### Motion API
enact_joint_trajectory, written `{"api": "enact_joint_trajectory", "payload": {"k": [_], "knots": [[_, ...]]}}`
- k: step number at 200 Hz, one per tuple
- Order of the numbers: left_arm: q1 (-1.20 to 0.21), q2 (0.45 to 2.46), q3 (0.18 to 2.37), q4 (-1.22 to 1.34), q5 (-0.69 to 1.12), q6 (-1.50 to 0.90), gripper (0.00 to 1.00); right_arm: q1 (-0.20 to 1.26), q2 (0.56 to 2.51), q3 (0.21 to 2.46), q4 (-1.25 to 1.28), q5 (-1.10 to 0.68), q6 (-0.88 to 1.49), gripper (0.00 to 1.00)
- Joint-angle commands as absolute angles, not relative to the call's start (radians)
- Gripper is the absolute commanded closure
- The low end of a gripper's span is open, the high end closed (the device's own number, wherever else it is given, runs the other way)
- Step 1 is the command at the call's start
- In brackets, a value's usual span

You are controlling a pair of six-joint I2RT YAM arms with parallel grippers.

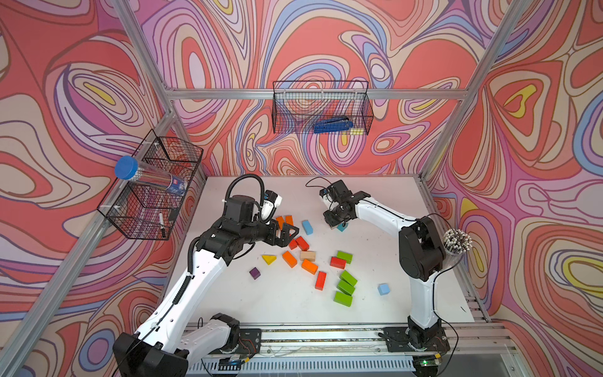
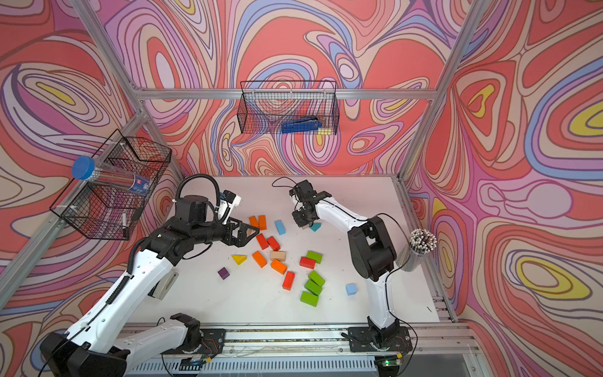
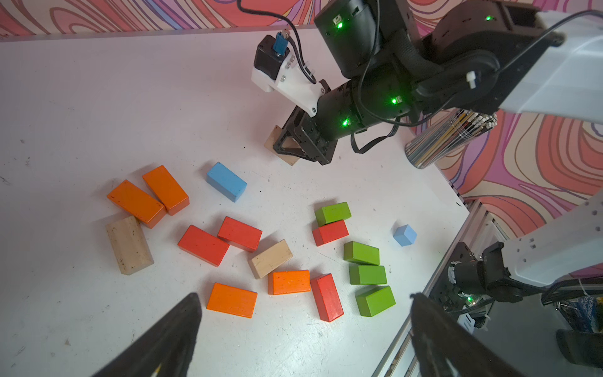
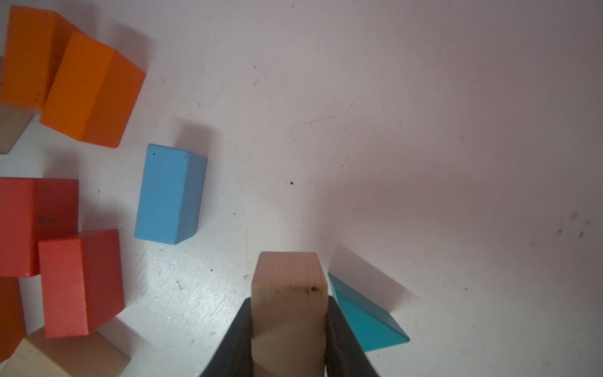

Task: Assemble a heart with building blocks
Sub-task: Assemble the building block at the center of the board.

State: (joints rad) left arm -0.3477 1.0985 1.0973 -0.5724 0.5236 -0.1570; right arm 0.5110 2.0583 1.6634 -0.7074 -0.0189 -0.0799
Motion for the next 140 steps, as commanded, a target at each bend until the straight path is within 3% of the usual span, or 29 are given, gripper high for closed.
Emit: {"api": "enact_joint_trajectory", "payload": {"k": [1, 140], "knots": [[-0.35, 1.09, 1.088, -0.563, 0.528, -0.14, 0.0, 0.518, 2.094, 1.718, -0.751, -0.016, -0.126, 0.71], [-0.349, 1.094, 1.089, -0.562, 0.522, -0.143, 0.0, 0.523, 2.199, 1.786, -0.792, 0.0, -0.177, 0.72]]}}
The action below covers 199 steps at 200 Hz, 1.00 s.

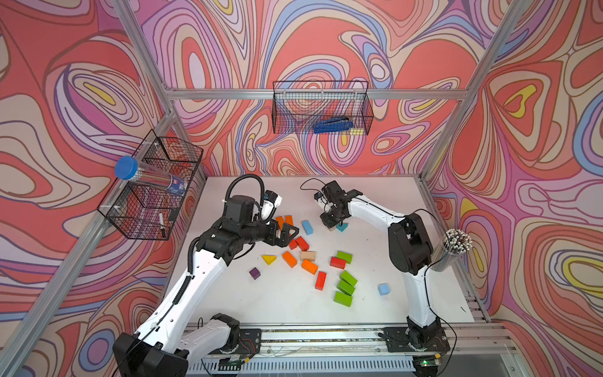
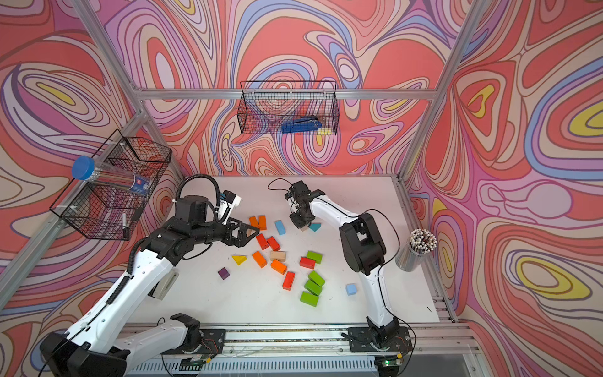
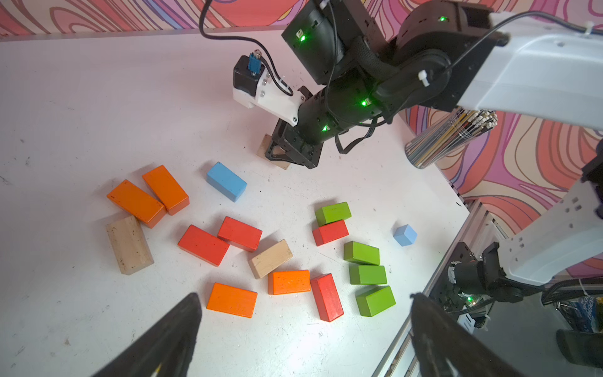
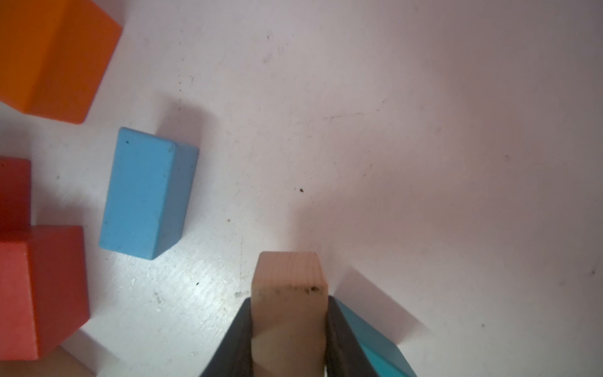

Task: Assemble a heart with building blocks
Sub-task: Assemble the building block at the center of the board.

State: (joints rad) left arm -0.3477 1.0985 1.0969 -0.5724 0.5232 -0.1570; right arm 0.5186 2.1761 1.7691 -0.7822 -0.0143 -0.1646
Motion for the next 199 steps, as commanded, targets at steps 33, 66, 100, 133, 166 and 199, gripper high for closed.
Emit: {"api": "enact_joint_trajectory", "payload": {"k": [33, 66, 100, 133, 166, 199], "knots": [[-0.348, 1.097, 1.087, -0.559, 0.52, -0.143, 0.0, 0.523, 2.211, 1.787, -0.787, 0.012, -0.185, 0.72], [-0.349, 1.097, 1.087, -0.559, 0.521, -0.143, 0.0, 0.524, 2.224, 1.793, -0.787, 0.029, -0.195, 0.72], [-0.349, 1.098, 1.086, -0.56, 0.52, -0.143, 0.0, 0.523, 2.238, 1.8, -0.788, 0.028, -0.199, 0.72], [-0.349, 1.099, 1.087, -0.557, 0.52, -0.143, 0.0, 0.524, 2.248, 1.811, -0.787, 0.031, -0.201, 0.71], [-0.349, 1.1, 1.087, -0.557, 0.517, -0.143, 0.0, 0.523, 2.257, 1.816, -0.781, 0.046, -0.203, 0.71], [-0.348, 1.097, 1.087, -0.561, 0.515, -0.143, 0.0, 0.523, 2.263, 1.817, -0.773, 0.052, -0.203, 0.71]]}}
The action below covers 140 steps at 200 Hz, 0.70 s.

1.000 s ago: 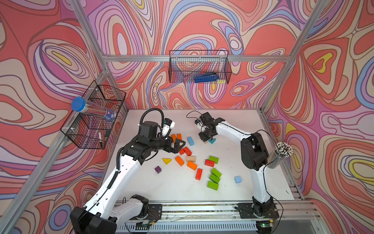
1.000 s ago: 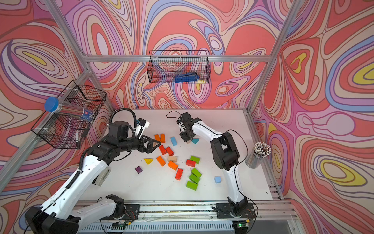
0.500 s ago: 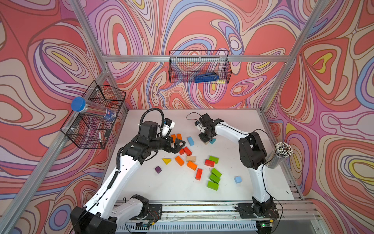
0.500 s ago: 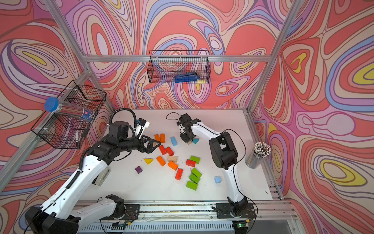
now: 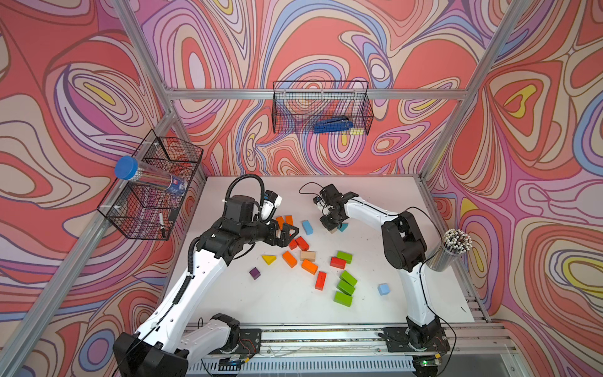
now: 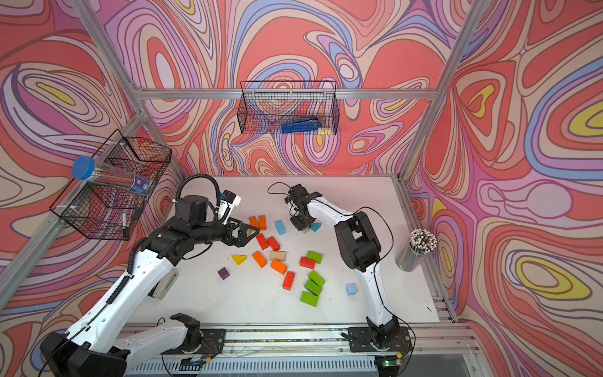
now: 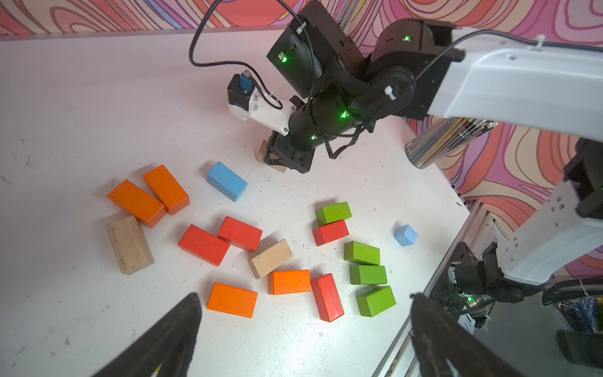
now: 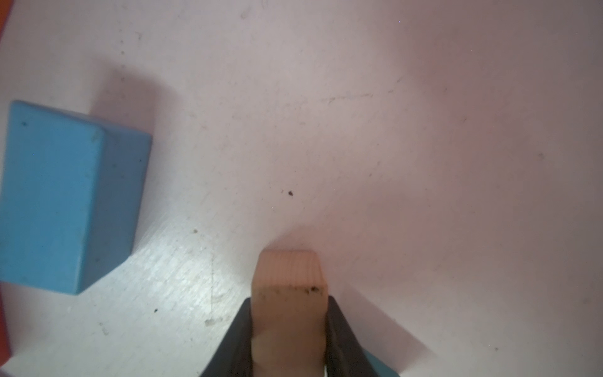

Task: Assemble a heart with building blocks
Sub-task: Assemble the building block at the center of the board.

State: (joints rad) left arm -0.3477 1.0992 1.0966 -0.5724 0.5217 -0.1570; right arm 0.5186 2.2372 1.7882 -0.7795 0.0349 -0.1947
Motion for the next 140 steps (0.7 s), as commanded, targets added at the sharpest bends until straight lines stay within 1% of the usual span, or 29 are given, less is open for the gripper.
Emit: {"api": "enact_joint_trajectory", "payload": {"k": [1, 71, 140], "knots": [[-0.349, 1.098, 1.087, -0.561, 0.515, -0.143, 0.0, 0.524, 2.264, 1.817, -0.773, 0.053, -0.203, 0.71], [-0.35, 1.095, 1.088, -0.564, 0.503, -0.14, 0.0, 0.522, 2.267, 1.811, -0.763, 0.064, -0.201, 0.71], [-0.349, 1.093, 1.087, -0.563, 0.504, -0.141, 0.0, 0.52, 2.263, 1.804, -0.753, 0.067, -0.199, 0.67]]}}
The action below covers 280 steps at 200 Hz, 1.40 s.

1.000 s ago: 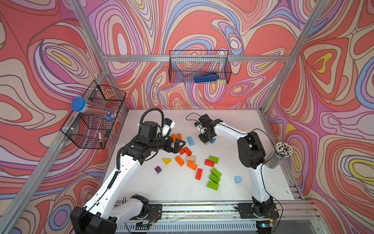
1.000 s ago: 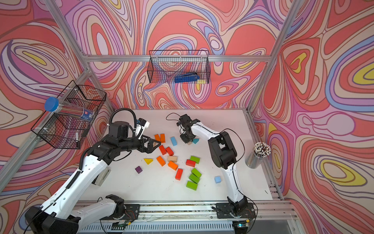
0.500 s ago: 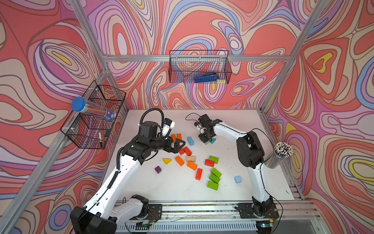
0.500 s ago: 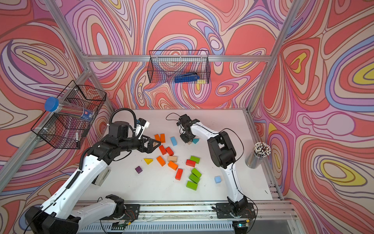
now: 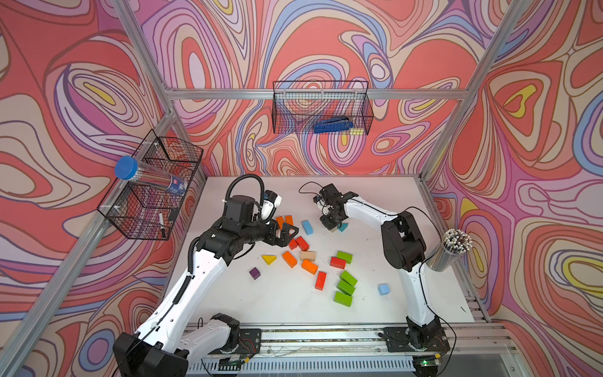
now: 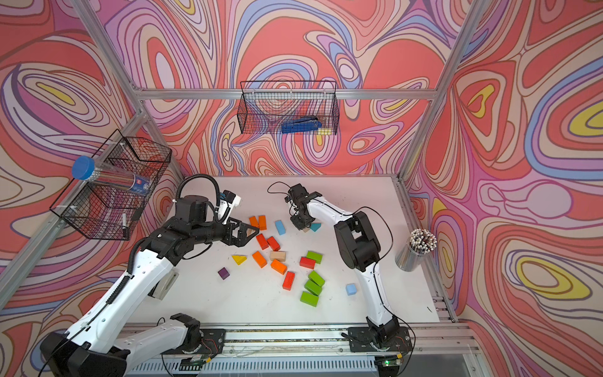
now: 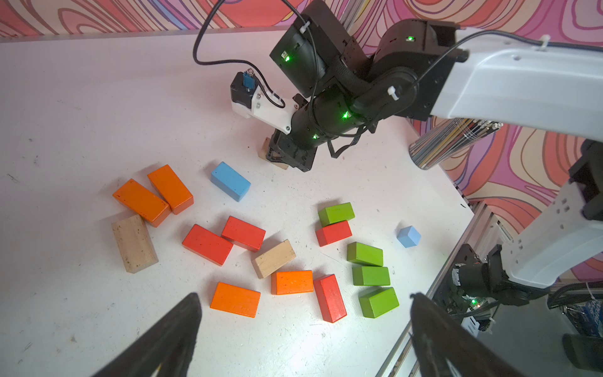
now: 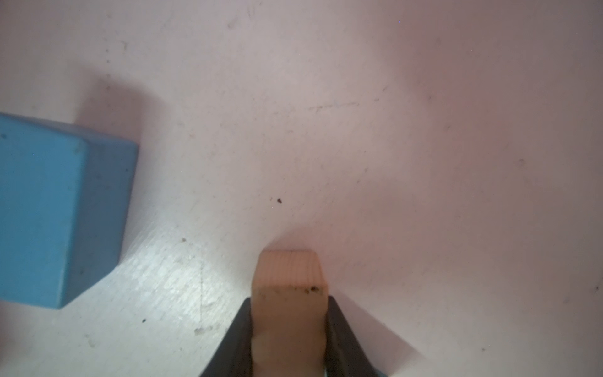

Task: Assemble a heart with building blocks
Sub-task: Assemble the building block at the center of the board.

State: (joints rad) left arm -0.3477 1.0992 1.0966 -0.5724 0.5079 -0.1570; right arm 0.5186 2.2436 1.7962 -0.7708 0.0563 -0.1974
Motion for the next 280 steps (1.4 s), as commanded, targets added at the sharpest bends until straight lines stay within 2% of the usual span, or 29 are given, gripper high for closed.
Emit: {"api": "enact_joint_trajectory", "payload": {"k": [1, 124, 171, 226, 280], "knots": [[-0.349, 1.093, 1.087, -0.563, 0.504, -0.141, 0.0, 0.52, 2.264, 1.803, -0.753, 0.067, -0.198, 0.67], [-0.349, 1.088, 1.087, -0.562, 0.502, -0.141, 0.0, 0.519, 2.261, 1.822, -0.754, 0.071, -0.202, 0.59], [-0.35, 1.086, 1.087, -0.561, 0.498, -0.141, 0.0, 0.519, 2.23, 1.814, -0.732, 0.065, -0.182, 0.52], [-0.349, 1.077, 1.083, -0.559, 0.478, -0.138, 0.0, 0.525, 2.11, 1.708, -0.596, 0.025, 0.035, 0.45], [-0.349, 1.078, 1.083, -0.557, 0.479, -0.14, 0.0, 0.556, 2.104, 1.757, -0.628, 0.055, 0.183, 0.42]]}}
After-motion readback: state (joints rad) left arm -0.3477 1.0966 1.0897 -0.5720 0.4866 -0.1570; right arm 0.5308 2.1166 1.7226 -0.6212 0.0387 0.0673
